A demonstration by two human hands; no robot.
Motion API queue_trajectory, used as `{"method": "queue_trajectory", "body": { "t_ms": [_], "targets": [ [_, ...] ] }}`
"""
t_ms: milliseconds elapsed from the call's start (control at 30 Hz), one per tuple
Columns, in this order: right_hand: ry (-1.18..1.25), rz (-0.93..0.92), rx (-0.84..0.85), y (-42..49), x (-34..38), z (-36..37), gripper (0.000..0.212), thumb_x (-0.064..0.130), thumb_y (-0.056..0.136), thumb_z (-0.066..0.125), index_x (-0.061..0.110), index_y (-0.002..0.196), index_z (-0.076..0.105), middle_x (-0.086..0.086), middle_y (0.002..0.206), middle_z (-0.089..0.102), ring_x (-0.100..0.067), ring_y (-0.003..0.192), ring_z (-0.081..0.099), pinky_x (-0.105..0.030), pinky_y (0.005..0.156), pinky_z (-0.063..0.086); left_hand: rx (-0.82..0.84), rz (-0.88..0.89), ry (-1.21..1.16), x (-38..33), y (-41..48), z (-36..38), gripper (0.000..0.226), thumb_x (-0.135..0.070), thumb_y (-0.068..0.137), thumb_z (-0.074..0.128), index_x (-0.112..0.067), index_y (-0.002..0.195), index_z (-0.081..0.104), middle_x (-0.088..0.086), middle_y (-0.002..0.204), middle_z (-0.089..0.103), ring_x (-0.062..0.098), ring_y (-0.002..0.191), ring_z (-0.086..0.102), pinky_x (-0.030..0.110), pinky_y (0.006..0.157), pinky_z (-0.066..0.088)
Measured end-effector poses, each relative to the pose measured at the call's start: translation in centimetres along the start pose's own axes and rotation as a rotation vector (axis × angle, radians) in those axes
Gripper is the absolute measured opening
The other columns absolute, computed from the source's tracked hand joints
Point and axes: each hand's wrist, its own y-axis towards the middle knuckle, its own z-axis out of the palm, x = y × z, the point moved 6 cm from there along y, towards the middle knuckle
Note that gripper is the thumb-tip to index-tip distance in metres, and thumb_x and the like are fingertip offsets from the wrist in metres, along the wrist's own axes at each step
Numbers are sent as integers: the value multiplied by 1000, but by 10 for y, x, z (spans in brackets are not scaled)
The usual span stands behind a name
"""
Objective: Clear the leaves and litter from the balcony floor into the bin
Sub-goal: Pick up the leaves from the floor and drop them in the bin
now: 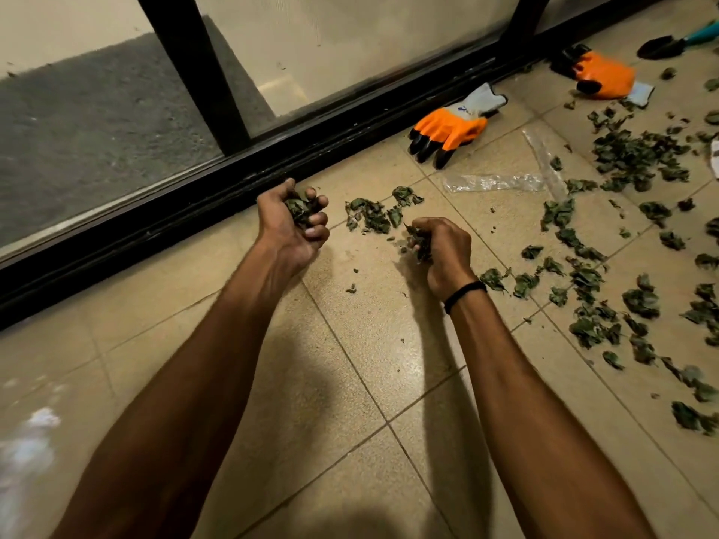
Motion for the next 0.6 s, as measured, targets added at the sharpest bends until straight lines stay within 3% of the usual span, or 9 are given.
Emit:
{"method": "queue_trajectory", "body": {
  "t_ms": [67, 167, 267, 333, 400, 500, 600],
  "targets": [
    [46, 49, 23, -4, -3, 8, 10, 10, 91, 61, 5, 91, 69, -6, 74, 66, -12, 58, 58, -26, 55, 53, -42, 15, -18, -2, -4, -17, 47, -53, 103, 39, -16, 78, 53, 2, 71, 58, 8, 51, 36, 19, 35, 25],
    [101, 104, 8, -6, -9, 17, 22, 27, 92, 68, 9, 81, 63, -4, 63, 62, -11, 48, 52, -23, 45, 45, -158, 93, 17, -9, -11, -44, 42, -50, 104, 44, -14, 87, 57, 1, 71, 57, 5, 49, 40, 17, 36, 30],
    [-38, -7, -56, 0, -12, 16, 33, 41, 92, 66, 15, 74, 57, -3, 60, 59, -14, 48, 52, -26, 44, 42, -356, 328, 440, -23, -17, -75, 34, -39, 106, 44, -12, 102, 64, 1, 77, 58, 8, 52, 46, 24, 42, 34],
    [-303, -184, -141, 1, -5, 12, 37, 48, 92, 63, 15, 75, 61, -1, 67, 63, -21, 62, 61, -31, 57, 48, -442, 558, 836, -33, -22, -86, 35, -41, 106, 41, -15, 106, 65, 3, 86, 64, 15, 66, 56, 29, 52, 45],
    [-541, -329, -204, -4, 4, 10, 35, 45, 94, 60, 12, 84, 66, 2, 75, 63, -18, 73, 59, -26, 64, 40, -537, 699, 1135, -38, -30, -86, 39, -44, 106, 38, -15, 106, 64, 3, 93, 67, 17, 80, 60, 32, 65, 49],
    [-763, -450, -227, -11, 6, 13, 32, 42, 95, 61, 10, 97, 66, -1, 87, 66, -15, 80, 56, -21, 66, 32, -639, 714, 1356, -33, -33, -85, 42, -49, 106, 37, -13, 107, 59, 4, 96, 62, 17, 83, 57, 30, 67, 39],
    [-916, -475, -174, -9, -12, 18, 32, 38, 95, 62, 10, 110, 57, -12, 106, 62, -24, 94, 56, -25, 73, 35, -629, 691, 1487, -18, -29, -85, 42, -53, 102, 43, -14, 117, 51, 9, 110, 54, 21, 93, 53, 34, 72, 45]
  ]
}}
